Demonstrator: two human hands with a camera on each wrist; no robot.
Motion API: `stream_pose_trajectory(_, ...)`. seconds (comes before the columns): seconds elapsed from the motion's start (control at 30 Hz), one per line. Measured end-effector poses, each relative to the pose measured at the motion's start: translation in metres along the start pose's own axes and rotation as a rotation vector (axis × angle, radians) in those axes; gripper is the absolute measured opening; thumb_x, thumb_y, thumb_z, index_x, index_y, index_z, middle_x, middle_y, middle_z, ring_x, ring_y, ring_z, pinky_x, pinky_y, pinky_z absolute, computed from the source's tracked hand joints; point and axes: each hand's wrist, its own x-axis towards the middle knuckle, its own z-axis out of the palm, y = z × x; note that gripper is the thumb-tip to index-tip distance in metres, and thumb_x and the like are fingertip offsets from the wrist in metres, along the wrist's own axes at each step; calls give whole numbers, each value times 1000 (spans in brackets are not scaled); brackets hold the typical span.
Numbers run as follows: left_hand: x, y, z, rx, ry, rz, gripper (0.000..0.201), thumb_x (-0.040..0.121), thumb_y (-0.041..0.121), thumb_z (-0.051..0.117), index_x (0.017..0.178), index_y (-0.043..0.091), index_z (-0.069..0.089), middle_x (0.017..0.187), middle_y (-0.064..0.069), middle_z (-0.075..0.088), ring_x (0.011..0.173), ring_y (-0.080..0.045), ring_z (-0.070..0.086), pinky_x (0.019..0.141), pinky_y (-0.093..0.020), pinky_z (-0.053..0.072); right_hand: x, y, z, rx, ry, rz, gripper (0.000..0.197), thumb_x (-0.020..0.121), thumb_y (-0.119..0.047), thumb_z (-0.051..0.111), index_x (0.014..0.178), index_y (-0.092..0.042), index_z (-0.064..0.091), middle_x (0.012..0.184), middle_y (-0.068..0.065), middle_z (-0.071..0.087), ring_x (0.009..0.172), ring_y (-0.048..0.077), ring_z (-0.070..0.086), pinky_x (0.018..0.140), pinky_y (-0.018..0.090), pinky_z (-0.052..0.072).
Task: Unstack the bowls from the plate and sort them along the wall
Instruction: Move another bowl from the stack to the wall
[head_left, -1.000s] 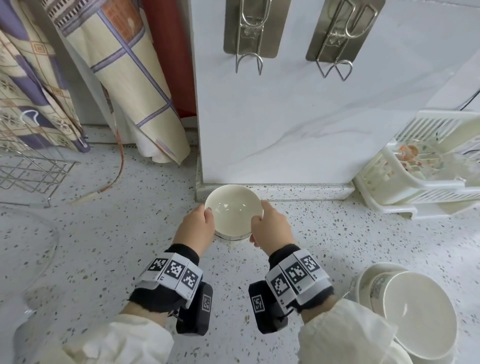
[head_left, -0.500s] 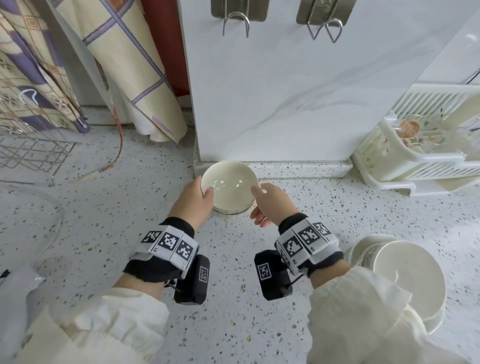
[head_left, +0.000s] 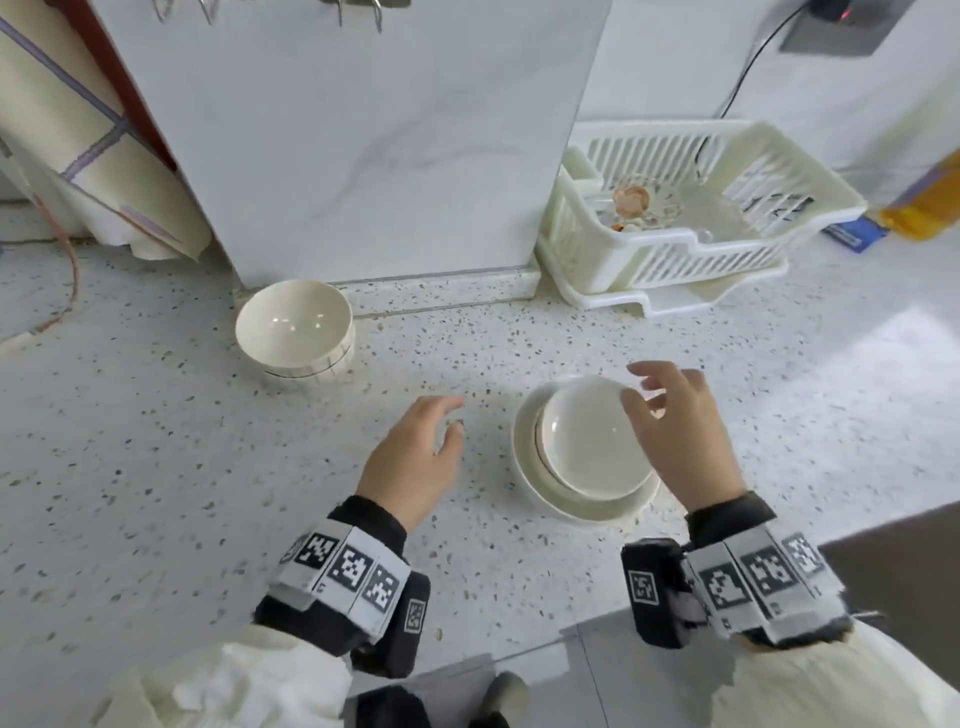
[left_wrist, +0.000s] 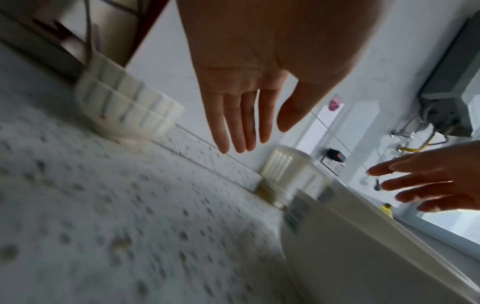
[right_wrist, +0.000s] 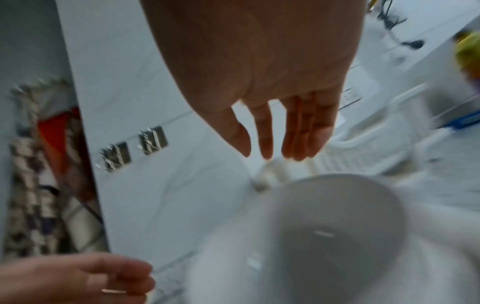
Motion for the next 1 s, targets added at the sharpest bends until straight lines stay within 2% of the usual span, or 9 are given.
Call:
stream_pose_trajectory(0.07,-6,8,28,-2,-84,-27,43,94,26,38,137,22,36,145,3,40,127,-15,45,104,-32,39,-7,25,-1,-25,-50,96,39,88,-28,52,124,-13,49,121,16,50,100,27,56,89,37,47)
stream_pose_trajectory(0.17,-13,14,58,-53,-135,-86,44,94,29,37,138,23,33,145,1,42,125,-16,48,103,-39,42,-14,45,4,24,-151,162,40,88,-31,49,124,-13,46,116,14,52,96,25,55,80,33,45)
stream_pose_trajectory(0.3,-18,20,75,-106,-78,-125,44,94,28,37,138,27,32,138,2,49,120,-14,51,98,-36,45,-16,53,10,23,-212,140,37,91,-27,45,124,-9,44,97,11,61,84,23,53,68,29,38)
stream_pose_trajectory(0.4,-22,23,78,-95,-46,-156,43,94,29,34,138,27,32,134,-1,53,117,-16,52,95,-38,47,-16,57,14,-21,-241,125,38,91,-24,42,126,-10,40,94,13,67,82,27,59,65,31,42)
stream_pose_trajectory(0.53,-24,23,79,-84,-47,-181,45,95,31,32,140,27,29,134,-4,53,117,-20,53,90,-34,44,-11,58,16,-33,-241,103,41,88,-13,39,129,-10,38,75,8,58,70,27,53,58,29,38)
stream_pose_trajectory(0.63,-23,24,78,-80,-54,-190,46,95,32,32,141,27,28,135,-4,53,116,-19,53,85,-30,42,-11,55,13,19,-217,101,41,86,-8,39,128,-11,41,57,1,47,55,19,46,47,27,32)
stream_pose_trajectory(0.7,-22,24,75,-86,-66,-196,46,95,31,33,140,25,30,136,-5,53,116,-19,54,84,-28,41,-13,53,10,47,-203,101,39,86,-8,39,126,-11,42,53,1,47,50,15,42,47,25,31)
stream_pose_trajectory(0.8,-19,21,69,-108,-70,-192,43,95,31,34,137,22,36,134,-3,55,115,-18,54,86,-25,39,-14,45,3,131,-172,100,37,86,-8,40,122,-11,45,61,13,60,56,21,47,52,26,35)
stream_pose_trajectory(1.0,-12,19,35,-207,-2,-130,46,94,39,30,134,20,39,134,-3,55,122,-15,52,99,-26,35,-4,-3,-1,377,-164,126,32,85,-7,39,116,-11,45,51,1,57,46,16,47,58,33,41)
